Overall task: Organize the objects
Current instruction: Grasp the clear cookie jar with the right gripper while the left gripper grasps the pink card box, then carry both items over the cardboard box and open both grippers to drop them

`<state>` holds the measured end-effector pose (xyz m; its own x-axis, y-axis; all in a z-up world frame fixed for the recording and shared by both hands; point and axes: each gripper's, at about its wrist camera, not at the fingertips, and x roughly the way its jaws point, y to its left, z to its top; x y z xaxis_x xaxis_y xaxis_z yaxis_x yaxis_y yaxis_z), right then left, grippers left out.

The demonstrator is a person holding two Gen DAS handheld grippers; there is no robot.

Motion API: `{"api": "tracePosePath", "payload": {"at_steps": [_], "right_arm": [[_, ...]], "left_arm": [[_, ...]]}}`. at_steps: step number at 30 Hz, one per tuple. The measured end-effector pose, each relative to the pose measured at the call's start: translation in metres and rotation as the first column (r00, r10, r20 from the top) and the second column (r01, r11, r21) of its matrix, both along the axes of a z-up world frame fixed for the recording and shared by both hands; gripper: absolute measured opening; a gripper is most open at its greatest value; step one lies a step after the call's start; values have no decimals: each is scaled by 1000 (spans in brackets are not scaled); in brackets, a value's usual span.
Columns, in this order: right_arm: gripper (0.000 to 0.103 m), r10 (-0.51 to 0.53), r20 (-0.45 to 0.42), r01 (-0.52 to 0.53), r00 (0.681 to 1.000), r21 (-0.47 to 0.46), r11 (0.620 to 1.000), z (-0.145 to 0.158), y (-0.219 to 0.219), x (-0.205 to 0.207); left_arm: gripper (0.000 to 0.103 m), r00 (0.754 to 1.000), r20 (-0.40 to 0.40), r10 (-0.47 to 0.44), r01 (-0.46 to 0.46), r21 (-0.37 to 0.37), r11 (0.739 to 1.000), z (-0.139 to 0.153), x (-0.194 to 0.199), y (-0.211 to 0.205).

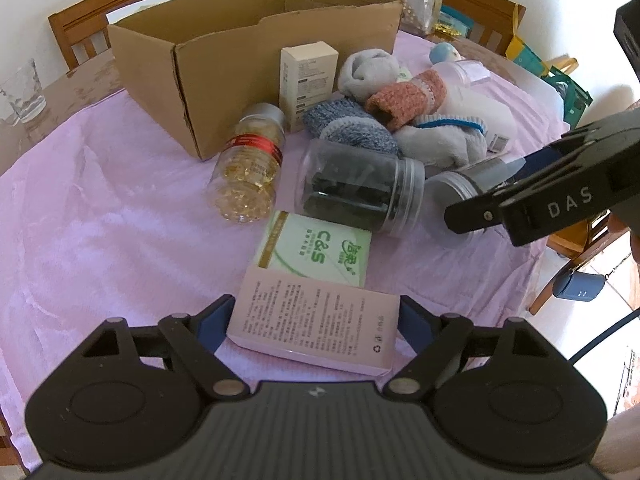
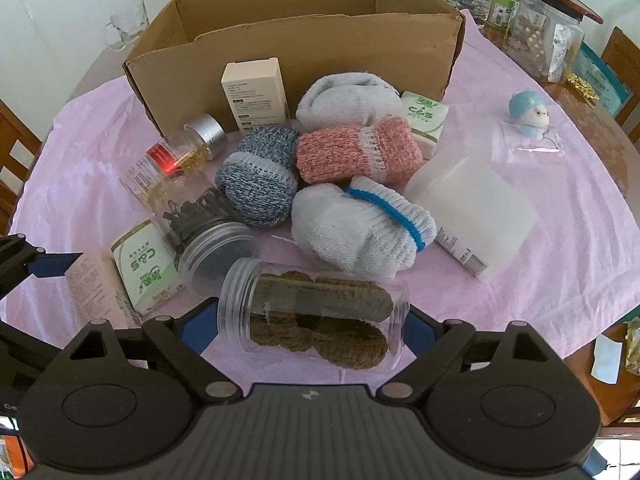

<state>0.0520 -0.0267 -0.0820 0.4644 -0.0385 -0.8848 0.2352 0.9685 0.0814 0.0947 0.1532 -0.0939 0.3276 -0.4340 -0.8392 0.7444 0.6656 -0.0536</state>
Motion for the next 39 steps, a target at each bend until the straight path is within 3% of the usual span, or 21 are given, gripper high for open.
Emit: {"api": "tracePosePath", "payload": {"at_steps": [8, 16, 22, 31, 39], "right_arm": [[95, 50, -1, -50, 999, -17, 999, 22, 0, -2], [95, 134, 67, -131, 989, -44, 990, 62, -12, 10], [95, 202, 118, -197, 972, -56, 979, 87, -31, 35], [95, 333, 181, -320, 925, -100, 942, 117, -59, 91], [95, 417, 195, -399, 888, -124, 909, 123, -79, 137]], "left_arm": [[85, 999, -39, 34, -34, 3, 999, 18, 4, 5], [85, 995, -25, 93, -92, 7, 996, 56, 16, 1], [85, 987, 34, 154, -153, -24, 988, 92, 34, -11], [85, 958, 119, 261, -254, -73, 964, 134, 90, -49], [85, 930, 139, 340, -330, -94, 939, 136, 147, -82]]}}
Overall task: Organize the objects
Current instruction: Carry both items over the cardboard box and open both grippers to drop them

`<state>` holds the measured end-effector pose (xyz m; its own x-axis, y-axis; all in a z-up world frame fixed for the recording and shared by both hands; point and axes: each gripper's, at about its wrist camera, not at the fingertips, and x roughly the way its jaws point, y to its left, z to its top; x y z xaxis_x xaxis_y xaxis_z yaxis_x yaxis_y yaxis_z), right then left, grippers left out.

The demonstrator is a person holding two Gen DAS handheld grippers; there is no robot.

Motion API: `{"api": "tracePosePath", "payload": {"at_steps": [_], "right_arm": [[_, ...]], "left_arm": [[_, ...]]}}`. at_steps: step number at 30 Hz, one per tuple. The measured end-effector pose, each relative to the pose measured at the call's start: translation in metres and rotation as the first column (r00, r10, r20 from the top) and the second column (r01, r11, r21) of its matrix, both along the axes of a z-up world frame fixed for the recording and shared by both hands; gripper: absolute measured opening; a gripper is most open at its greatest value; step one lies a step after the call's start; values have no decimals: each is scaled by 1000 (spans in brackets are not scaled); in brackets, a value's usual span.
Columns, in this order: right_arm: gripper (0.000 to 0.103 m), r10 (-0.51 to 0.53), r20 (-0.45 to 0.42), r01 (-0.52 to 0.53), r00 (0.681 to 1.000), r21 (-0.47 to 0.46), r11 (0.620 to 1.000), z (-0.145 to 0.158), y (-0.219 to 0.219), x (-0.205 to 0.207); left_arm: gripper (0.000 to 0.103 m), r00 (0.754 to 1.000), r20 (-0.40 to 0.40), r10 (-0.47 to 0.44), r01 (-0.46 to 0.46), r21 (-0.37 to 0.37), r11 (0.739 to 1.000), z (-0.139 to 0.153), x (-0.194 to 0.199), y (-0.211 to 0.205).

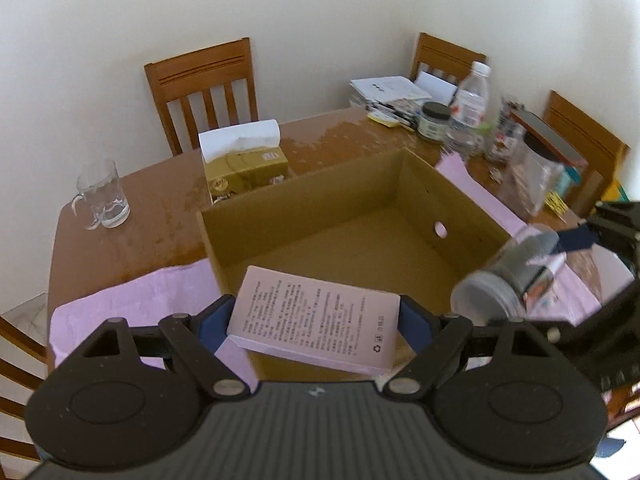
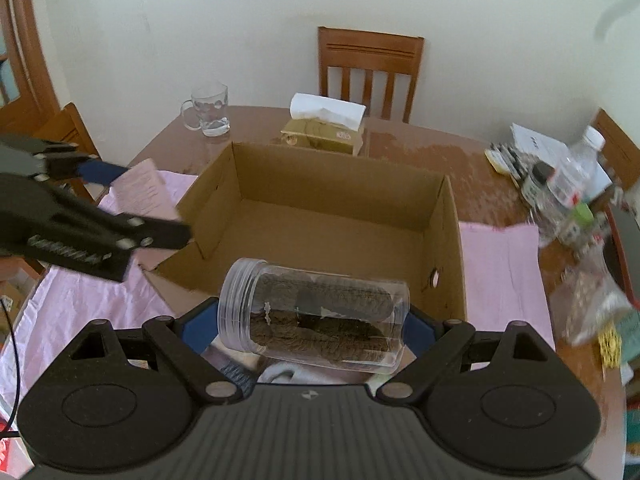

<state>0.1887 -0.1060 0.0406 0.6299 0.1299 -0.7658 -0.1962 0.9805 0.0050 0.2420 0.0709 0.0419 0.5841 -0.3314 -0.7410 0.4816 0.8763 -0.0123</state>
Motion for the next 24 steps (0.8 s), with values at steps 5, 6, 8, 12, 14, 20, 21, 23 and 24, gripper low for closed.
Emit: {"api": "tracePosePath", "payload": {"at_steps": [5, 6, 8, 12, 14, 20, 21, 23, 24], "right_arm": [[95, 43, -13, -43, 999, -17, 999, -10, -8, 28], [95, 51, -16, -52, 999, -16, 999, -12, -9, 32], [95, 68, -27, -68, 997, -17, 998, -17, -11, 40], [100, 84, -45, -84, 995, -6, 996, -26, -15, 47], [103, 85, -43, -85, 995, 2, 996, -28, -17, 48], [103, 65, -52, -64, 997, 12, 998, -33, -26, 46], [103, 58, -49, -58, 997, 6, 998, -33, -27, 44], [103, 50, -49, -50, 998, 1, 999, -34, -29, 40], [103, 48, -49, -48, 998, 3, 999, -34, -31, 37]], "left_arm": [[85, 999, -24, 40, -40, 10, 999, -19, 29, -19], [85, 998, -32, 51, -51, 13, 999, -24, 34, -21], [85, 997, -48, 68, -67, 17, 998, -31, 41, -26], [85, 994, -72, 83, -80, 36, 996, -44, 49, -32], [85, 993, -80, 91, -87, 48, 995, -48, 51, -34], [87, 990, -79, 112, -108, 59, 992, -54, 58, -36], [91, 990, -74, 120, -116, 62, 991, -53, 60, -36], [95, 988, -55, 145, -141, 70, 987, -50, 60, -35], [95, 987, -48, 154, -151, 70, 986, -49, 60, -34]]}}
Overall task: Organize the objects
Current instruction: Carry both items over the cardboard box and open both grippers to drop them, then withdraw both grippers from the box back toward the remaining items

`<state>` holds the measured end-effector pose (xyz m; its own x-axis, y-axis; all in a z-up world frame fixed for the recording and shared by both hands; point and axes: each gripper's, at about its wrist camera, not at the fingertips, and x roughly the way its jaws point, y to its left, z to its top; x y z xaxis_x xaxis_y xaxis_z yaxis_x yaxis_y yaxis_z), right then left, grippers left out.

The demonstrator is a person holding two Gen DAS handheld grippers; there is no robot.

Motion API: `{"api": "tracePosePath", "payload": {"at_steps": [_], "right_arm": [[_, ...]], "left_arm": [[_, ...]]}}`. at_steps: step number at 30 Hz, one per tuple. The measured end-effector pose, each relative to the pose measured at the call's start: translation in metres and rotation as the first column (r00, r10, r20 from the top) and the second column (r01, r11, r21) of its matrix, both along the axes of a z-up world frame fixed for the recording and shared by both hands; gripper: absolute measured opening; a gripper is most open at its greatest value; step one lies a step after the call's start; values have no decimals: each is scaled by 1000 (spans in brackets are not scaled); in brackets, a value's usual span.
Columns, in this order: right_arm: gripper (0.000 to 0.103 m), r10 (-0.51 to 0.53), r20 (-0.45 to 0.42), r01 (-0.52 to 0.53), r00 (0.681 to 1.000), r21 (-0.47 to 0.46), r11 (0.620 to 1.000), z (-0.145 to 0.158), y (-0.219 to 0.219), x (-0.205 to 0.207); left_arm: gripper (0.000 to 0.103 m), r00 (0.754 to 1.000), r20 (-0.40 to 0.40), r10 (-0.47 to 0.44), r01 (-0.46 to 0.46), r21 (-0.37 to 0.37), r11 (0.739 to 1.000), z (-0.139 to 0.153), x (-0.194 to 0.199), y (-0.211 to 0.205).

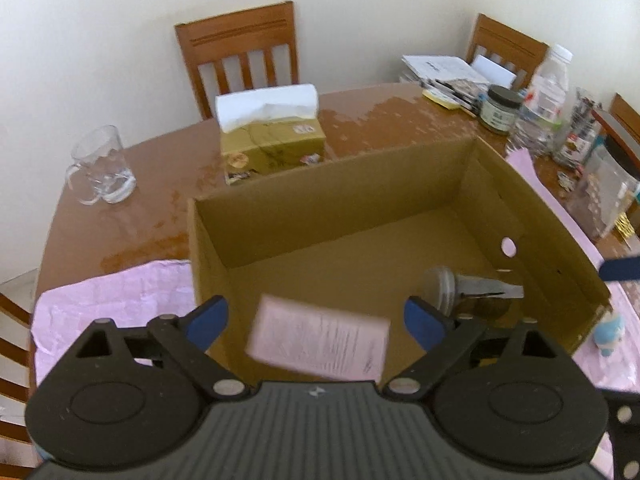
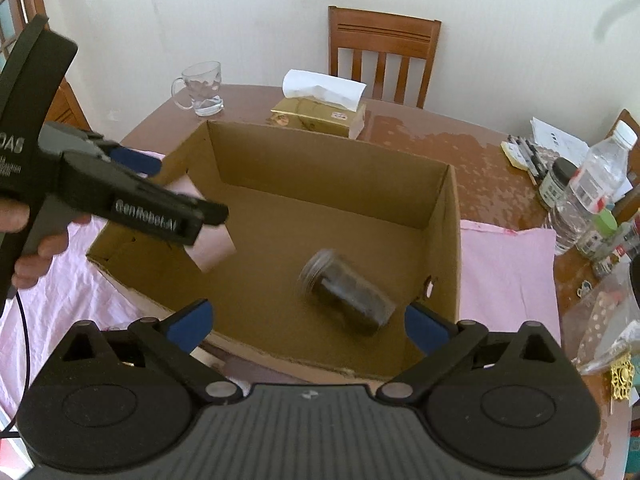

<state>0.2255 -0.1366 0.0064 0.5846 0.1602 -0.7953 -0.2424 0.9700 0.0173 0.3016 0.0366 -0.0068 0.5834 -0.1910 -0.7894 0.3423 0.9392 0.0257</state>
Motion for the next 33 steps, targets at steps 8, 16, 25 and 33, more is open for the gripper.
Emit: {"api": "tracePosePath", "payload": {"at_steps": [8, 16, 25, 33], "right_arm": [[103, -7, 5, 7, 1000, 2, 1000, -1, -1, -18], [103, 8, 5, -8, 1000, 22, 1000, -5, 3, -37], [103, -3, 1, 3, 1000, 31, 1000, -10, 11, -66], [103, -71, -26, 72, 997, 51, 996, -25, 22, -101]], "left_arm": [[97, 1000, 20, -5, 5, -6, 1000, 11, -19, 4], [97, 1000, 27, 12, -12, -1, 1000, 19, -51, 12], [98, 999, 31, 36, -36, -25, 999, 17, -92, 34], [98, 999, 44, 15, -14, -35, 999, 4, -127, 49]]}}
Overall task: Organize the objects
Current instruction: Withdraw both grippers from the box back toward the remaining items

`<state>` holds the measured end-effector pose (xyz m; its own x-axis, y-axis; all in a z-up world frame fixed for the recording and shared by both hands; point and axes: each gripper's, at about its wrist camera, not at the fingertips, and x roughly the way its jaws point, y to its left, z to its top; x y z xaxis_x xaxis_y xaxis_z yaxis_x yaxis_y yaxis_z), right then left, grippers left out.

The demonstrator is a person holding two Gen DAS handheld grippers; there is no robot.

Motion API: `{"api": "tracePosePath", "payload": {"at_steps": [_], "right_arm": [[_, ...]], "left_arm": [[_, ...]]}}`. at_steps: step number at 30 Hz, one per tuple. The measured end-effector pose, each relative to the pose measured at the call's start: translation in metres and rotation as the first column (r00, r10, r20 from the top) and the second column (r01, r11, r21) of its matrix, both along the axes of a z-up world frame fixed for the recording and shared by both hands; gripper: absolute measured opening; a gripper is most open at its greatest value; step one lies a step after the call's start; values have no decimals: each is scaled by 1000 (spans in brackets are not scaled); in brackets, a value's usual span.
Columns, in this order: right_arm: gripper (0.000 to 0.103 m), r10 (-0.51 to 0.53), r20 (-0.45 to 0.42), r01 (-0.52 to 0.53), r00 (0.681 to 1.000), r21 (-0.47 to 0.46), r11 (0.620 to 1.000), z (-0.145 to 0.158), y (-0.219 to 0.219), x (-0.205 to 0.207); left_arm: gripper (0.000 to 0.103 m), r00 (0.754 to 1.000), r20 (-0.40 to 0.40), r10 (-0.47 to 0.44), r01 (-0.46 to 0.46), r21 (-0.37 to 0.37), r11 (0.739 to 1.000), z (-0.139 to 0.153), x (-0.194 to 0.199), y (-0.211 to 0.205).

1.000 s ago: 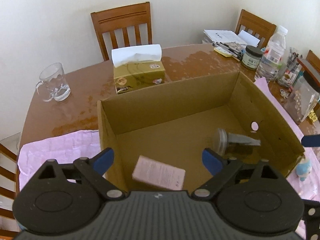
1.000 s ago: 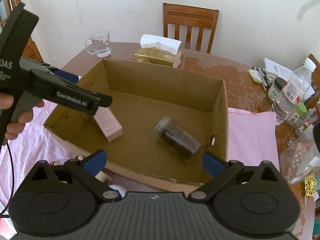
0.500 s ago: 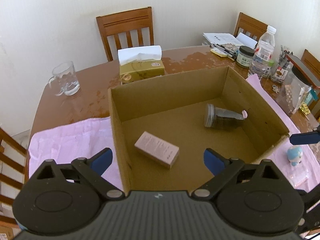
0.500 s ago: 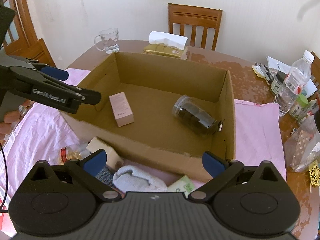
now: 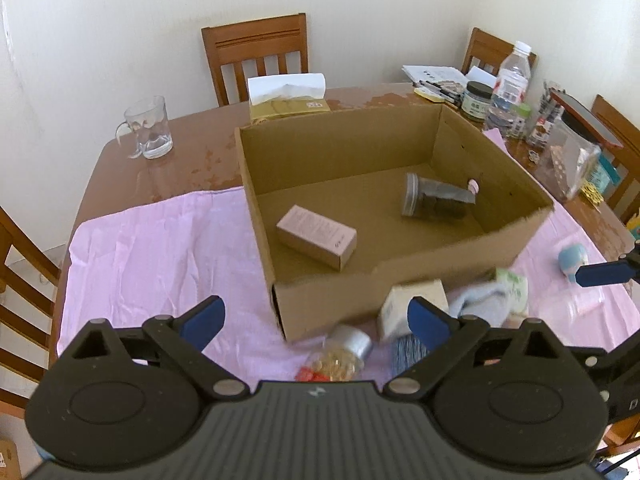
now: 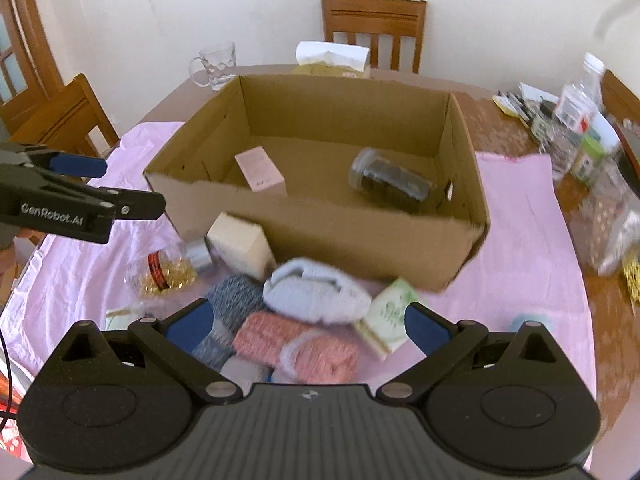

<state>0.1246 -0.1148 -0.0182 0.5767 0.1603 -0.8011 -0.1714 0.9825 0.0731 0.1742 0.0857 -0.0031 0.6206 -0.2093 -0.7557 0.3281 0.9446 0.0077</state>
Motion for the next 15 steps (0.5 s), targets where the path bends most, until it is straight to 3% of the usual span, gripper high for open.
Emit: {"api": "tracePosePath", "payload": {"at_steps": [15], "right_arm": [[103, -123, -30, 124, 992, 9, 992, -28, 36, -56]], "left_arm": [[99, 995, -72, -66, 65, -16, 998, -40, -54, 40]]}}
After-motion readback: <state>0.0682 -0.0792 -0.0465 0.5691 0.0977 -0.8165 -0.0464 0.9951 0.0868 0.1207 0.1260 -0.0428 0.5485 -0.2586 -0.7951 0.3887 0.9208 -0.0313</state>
